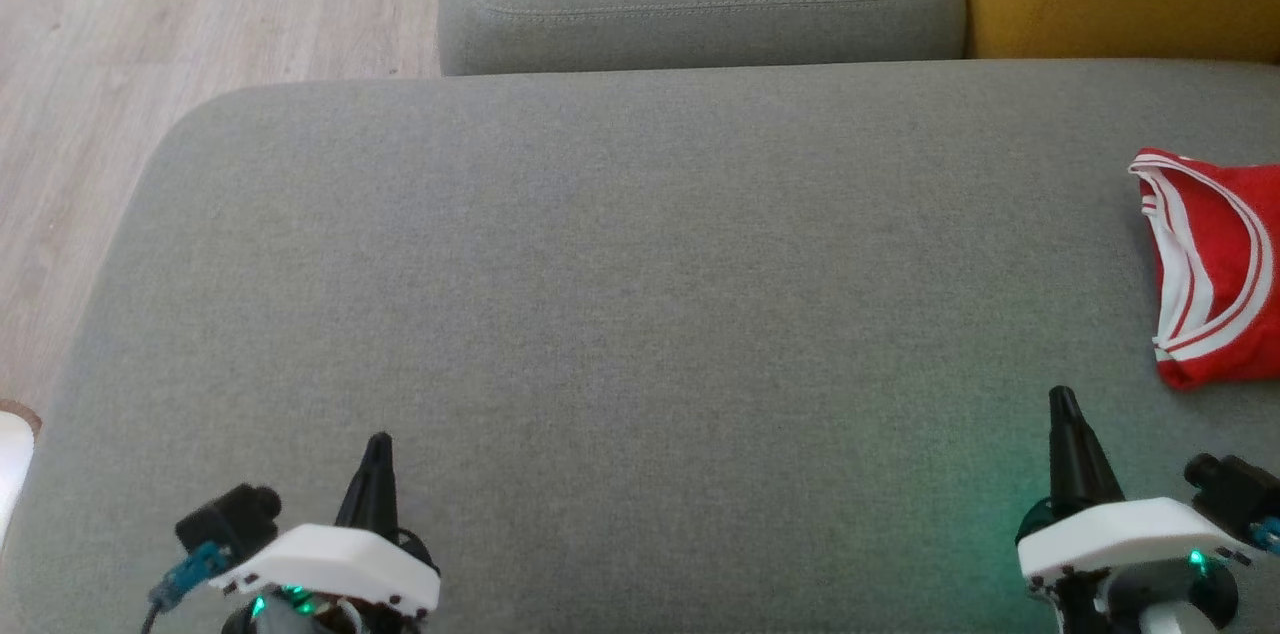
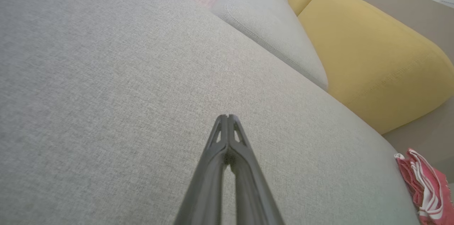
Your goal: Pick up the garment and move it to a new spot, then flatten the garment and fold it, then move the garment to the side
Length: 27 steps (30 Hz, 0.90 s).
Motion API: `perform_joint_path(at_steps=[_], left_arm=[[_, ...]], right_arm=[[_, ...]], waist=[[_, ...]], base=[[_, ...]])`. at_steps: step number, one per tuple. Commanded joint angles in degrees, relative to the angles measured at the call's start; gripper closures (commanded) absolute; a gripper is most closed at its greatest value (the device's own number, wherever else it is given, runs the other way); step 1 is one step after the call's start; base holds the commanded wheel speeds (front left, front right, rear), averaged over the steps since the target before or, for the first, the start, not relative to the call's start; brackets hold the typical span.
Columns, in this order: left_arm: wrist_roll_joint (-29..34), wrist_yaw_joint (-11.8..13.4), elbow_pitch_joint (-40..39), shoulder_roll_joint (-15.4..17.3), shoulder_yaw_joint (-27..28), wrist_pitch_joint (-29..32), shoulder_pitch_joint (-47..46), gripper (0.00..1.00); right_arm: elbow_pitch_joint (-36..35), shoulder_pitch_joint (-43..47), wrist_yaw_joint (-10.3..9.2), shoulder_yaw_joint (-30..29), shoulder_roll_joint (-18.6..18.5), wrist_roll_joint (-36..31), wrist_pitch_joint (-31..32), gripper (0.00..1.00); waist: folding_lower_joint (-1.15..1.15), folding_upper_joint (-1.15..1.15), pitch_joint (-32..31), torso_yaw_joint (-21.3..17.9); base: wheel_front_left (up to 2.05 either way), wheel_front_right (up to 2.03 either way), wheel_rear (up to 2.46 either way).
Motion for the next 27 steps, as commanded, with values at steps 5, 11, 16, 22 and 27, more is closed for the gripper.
perform_joint_path(at_steps=[5,11,16,22,27], left_arm=[[-3.7,-0.9,-2.2,0.4,2.3,0.8,-3.1,1.00],[-7.3,-1.6,-2.3,0.4,3.3,1.7,-3.5,1.00],[-10.4,-2.2,-2.4,0.4,4.2,2.5,-3.8,1.00],[-14.1,-2.9,-2.5,0.5,5.2,3.5,-4.1,1.00],[-17.2,-3.5,-2.6,0.5,6.1,4.3,-4.4,1.00]], right_arm=[[-2.1,-3.3,0.13,-0.3,-0.2,4.1,0.7,1.00],[-2.2,-3.7,0.15,-0.6,-0.2,8.1,1.4,1.00],[-2.3,-3.9,0.17,-0.8,-0.2,11.5,2.0,1.00],[-2.4,-4.3,0.18,-1.1,-0.2,15.5,2.7,1.00],[-2.4,-4.5,0.20,-1.3,-0.2,18.8,3.3,1.00]], waist=[[0.00,0.00,0.1,-0.1],[0.00,0.00,0.2,-0.2],[0.00,0.00,0.2,-0.2],[0.00,0.00,0.3,-0.3],[0.00,0.00,0.4,-0.4]], base=[[0.00,0.00,0.00],[0.00,0.00,0.00],[0.00,0.00,0.00],[0.00,0.00,0.00],[0.00,0.00,0.00]])
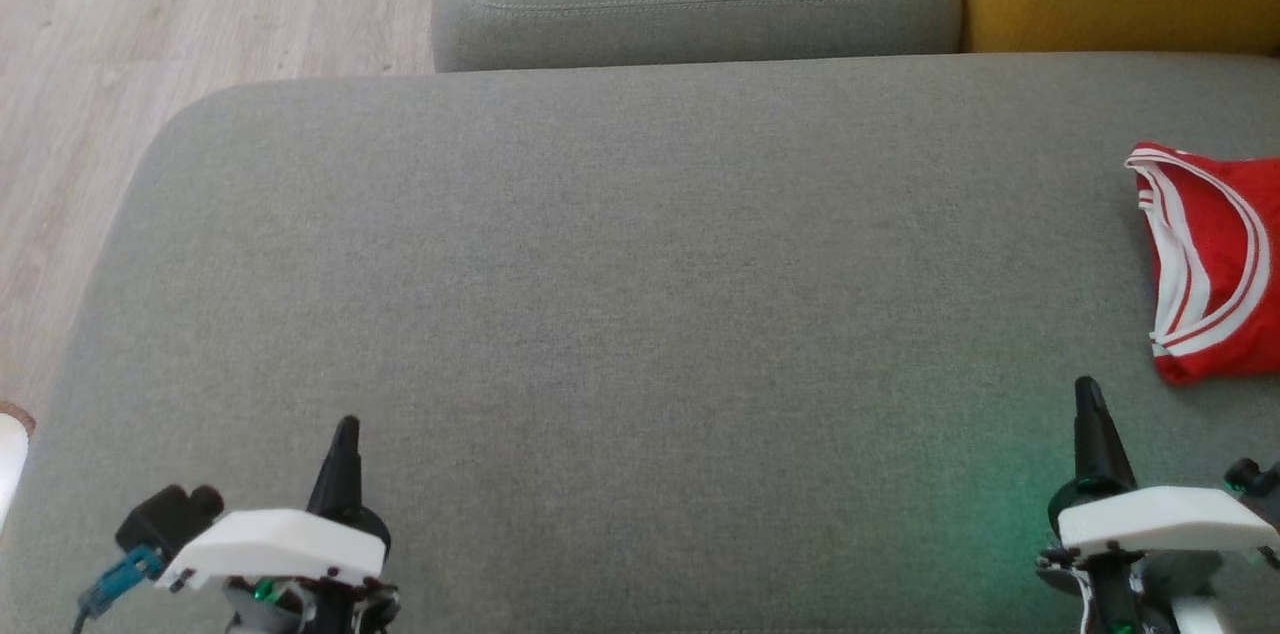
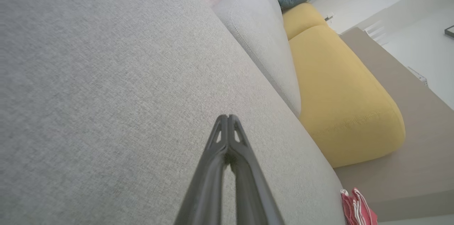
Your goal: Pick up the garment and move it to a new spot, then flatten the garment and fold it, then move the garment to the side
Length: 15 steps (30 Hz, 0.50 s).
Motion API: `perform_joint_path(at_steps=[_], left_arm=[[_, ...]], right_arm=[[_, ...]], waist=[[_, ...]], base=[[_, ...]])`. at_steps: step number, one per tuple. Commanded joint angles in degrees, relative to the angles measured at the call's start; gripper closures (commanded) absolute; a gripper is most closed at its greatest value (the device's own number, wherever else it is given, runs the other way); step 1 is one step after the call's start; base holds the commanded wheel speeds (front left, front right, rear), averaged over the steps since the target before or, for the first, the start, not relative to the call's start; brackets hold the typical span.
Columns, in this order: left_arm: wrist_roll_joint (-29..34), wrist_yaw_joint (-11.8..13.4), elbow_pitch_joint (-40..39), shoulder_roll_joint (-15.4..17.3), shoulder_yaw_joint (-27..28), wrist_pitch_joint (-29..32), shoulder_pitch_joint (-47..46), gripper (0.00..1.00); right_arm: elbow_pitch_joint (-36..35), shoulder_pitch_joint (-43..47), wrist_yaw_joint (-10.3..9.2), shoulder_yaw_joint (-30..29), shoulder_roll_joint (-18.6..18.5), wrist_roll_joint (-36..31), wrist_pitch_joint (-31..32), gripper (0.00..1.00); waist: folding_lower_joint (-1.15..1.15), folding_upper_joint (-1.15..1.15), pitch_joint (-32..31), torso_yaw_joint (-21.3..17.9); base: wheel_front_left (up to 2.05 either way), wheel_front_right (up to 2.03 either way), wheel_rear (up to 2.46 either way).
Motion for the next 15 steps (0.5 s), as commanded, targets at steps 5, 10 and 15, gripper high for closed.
perform_joint_path(at_steps=[5,10,15], left_arm=[[-3.8,-0.9,-2.0,0.4,2.5,0.9,-3.5,1.00],[-6.8,-1.5,-2.1,0.4,3.3,1.7,-3.8,1.00],[-9.9,-2.1,-2.1,0.4,4.2,2.5,-4.1,1.00]], right_arm=[[-2.3,-3.6,0.21,0.2,-0.2,4.3,0.9,1.00],[-2.4,-3.8,0.23,-0.1,-0.3,7.7,1.5,1.00],[-2.4,-4.1,0.24,-0.3,-0.3,11.0,2.1,1.00]], waist=[[0.00,0.00,0.1,-0.1],[0.00,0.00,0.1,-0.2],[0.00,0.00,0.2,-0.2]], base=[[0.00,0.00,0.00],[0.00,0.00,0.00],[0.00,0.00,0.00]])
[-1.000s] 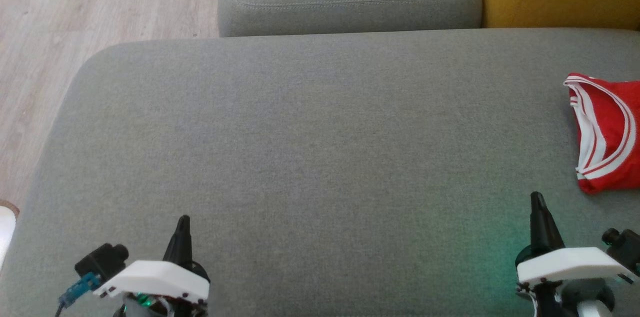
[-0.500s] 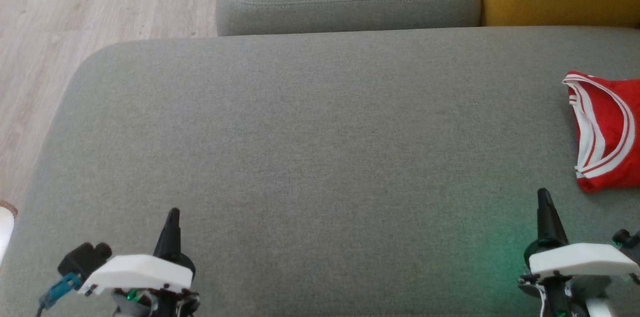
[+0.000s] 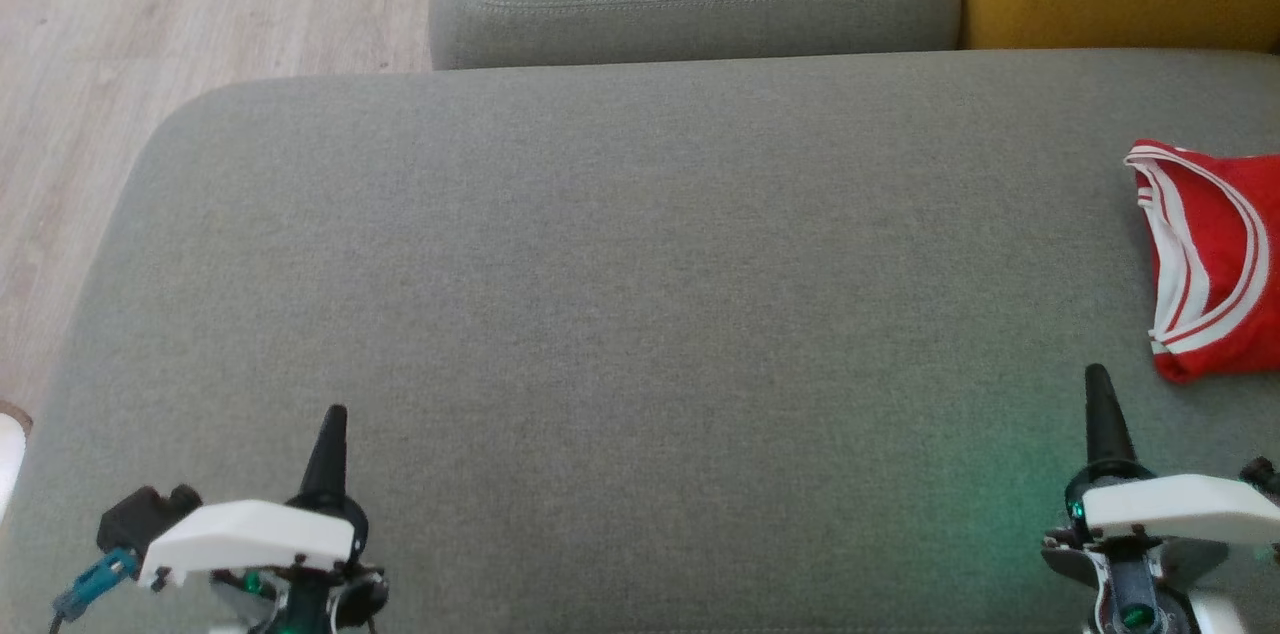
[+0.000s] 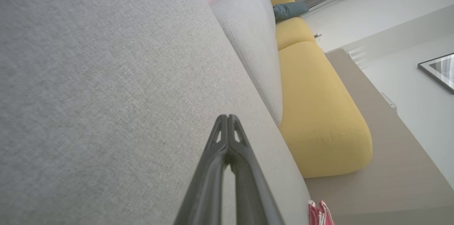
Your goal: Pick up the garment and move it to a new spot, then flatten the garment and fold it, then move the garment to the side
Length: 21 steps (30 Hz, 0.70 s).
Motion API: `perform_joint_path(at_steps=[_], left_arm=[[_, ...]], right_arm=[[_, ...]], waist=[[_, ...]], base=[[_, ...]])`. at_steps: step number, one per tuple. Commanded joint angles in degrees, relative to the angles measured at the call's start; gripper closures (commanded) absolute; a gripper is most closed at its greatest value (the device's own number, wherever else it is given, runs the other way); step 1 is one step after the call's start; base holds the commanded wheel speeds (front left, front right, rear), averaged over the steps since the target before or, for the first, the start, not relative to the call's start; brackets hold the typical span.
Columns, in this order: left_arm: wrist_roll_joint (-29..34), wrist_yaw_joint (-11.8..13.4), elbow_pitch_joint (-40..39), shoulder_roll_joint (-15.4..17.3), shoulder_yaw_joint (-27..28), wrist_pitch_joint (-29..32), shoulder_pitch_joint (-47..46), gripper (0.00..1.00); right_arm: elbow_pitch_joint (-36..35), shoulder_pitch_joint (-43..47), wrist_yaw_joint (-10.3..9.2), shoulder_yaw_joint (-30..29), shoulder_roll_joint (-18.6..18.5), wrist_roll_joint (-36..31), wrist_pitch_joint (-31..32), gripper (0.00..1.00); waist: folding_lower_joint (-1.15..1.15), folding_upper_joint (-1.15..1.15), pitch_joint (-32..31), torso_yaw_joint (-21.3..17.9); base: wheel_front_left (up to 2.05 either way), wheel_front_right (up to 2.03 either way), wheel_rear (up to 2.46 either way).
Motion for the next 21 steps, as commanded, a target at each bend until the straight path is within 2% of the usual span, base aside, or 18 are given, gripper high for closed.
perform_joint_path(at_steps=[1,21], left_arm=[[-1.5,-0.6,-2.1,0.4,2.0,0.4,-3.6,1.00],[-14.2,-3.1,-2.4,0.3,5.8,3.9,-4.8,1.00]], right_arm=[[-2.2,-3.0,0.25,0.3,-0.3,1.8,0.5,1.00],[-2.5,-4.1,0.31,-0.7,-0.3,15.8,3.0,1.00]], waist=[[0.00,0.00,0.0,0.0],[0.00,0.00,0.3,-0.3]], base=[[0.00,0.00,0.00],[0.00,0.00,0.00]])
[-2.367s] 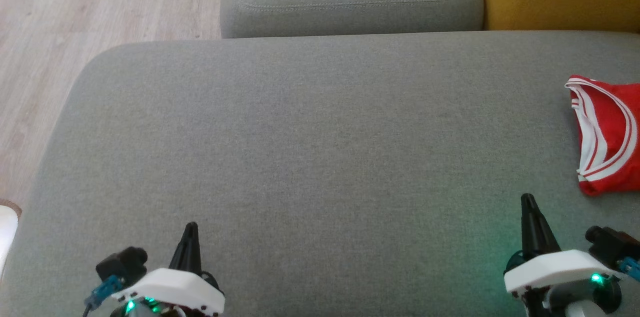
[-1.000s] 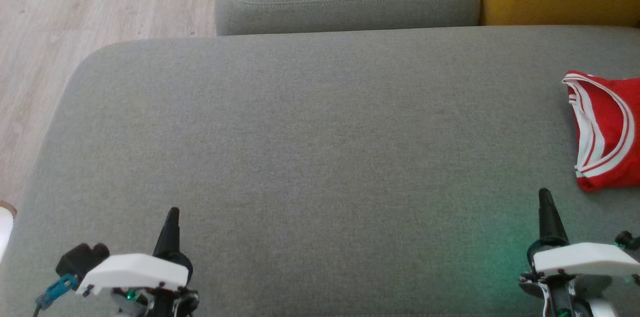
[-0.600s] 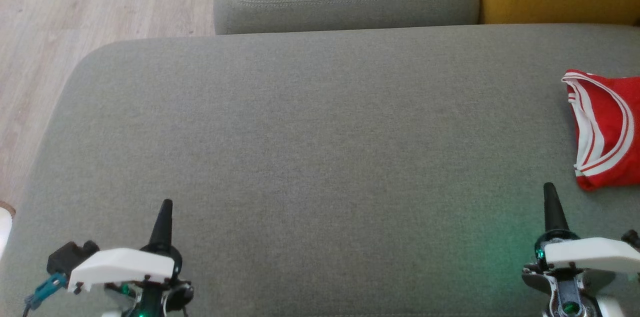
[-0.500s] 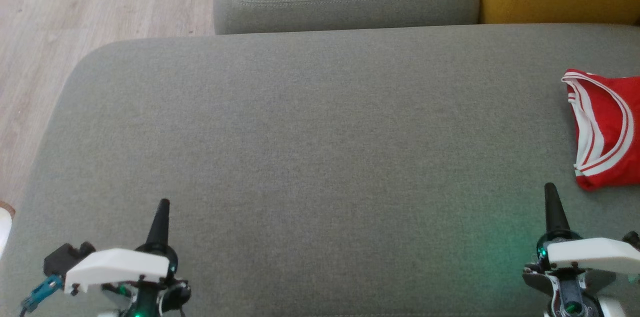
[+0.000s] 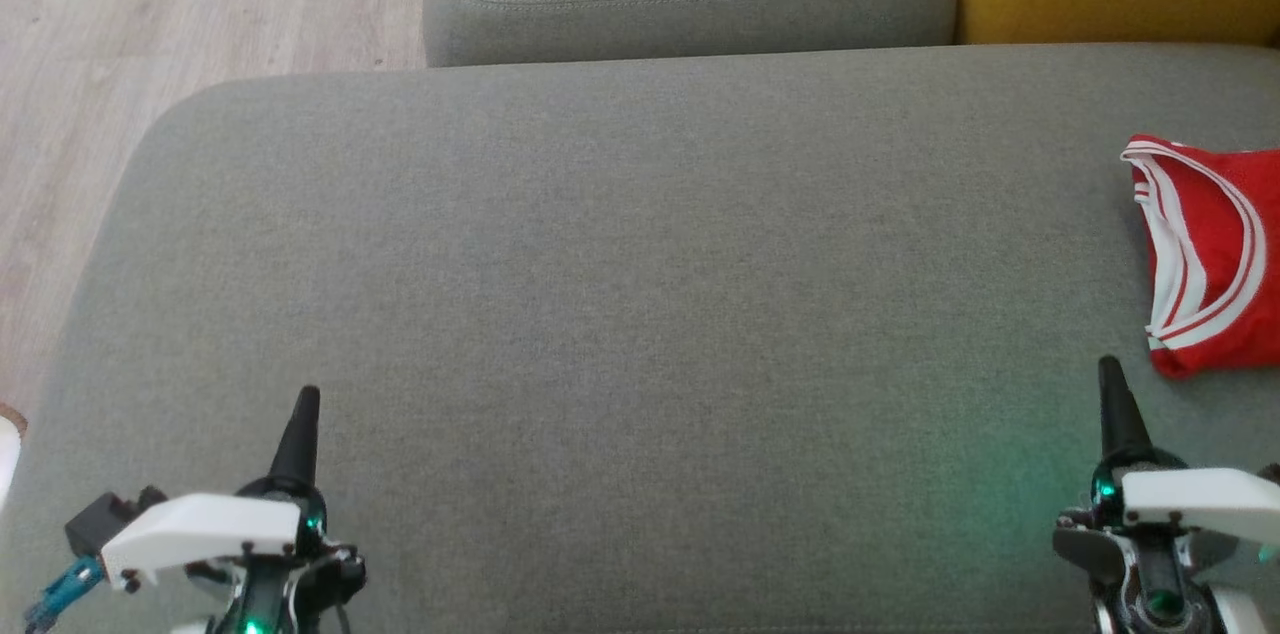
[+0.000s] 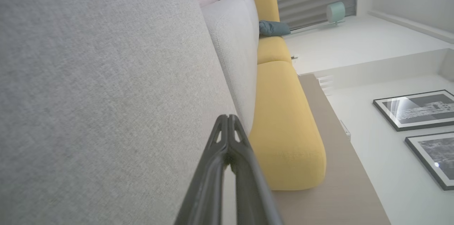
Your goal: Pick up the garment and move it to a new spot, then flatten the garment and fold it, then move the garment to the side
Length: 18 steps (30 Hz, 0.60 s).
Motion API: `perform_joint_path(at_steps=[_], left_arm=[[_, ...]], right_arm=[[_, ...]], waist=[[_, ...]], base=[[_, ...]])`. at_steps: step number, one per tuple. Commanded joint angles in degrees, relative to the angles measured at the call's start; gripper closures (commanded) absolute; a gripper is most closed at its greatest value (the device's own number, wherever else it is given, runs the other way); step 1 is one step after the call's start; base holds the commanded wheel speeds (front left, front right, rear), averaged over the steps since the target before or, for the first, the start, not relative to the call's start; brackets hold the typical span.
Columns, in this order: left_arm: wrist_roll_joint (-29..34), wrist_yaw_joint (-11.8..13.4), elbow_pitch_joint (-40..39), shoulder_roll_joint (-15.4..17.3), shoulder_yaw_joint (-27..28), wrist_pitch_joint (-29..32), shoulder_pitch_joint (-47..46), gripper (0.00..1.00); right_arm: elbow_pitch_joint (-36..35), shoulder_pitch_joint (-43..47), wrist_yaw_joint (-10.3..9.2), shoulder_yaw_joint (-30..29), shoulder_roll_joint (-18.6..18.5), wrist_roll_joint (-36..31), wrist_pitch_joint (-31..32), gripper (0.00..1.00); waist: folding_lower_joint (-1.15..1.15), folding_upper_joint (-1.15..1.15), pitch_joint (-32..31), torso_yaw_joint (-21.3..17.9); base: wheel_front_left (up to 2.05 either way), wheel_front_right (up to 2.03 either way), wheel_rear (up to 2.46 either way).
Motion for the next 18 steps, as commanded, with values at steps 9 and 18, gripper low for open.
perform_joint_path(at_steps=[9,18], left_arm=[[-6.4,-1.7,-2.4,0.3,3.7,1.8,-4.1,1.00],[-11.2,-2.6,-2.5,0.3,5.2,3.2,-4.5,1.00]], right_arm=[[-2.5,-3.6,0.34,0.3,-0.3,7.3,1.4,1.00],[-2.6,-4.0,0.36,-0.1,-0.4,12.6,2.4,1.00]], waist=[[0.00,0.00,0.1,-0.1],[0.00,0.00,0.3,-0.3]], base=[[0.00,0.00,0.00],[0.00,0.00,0.00]])
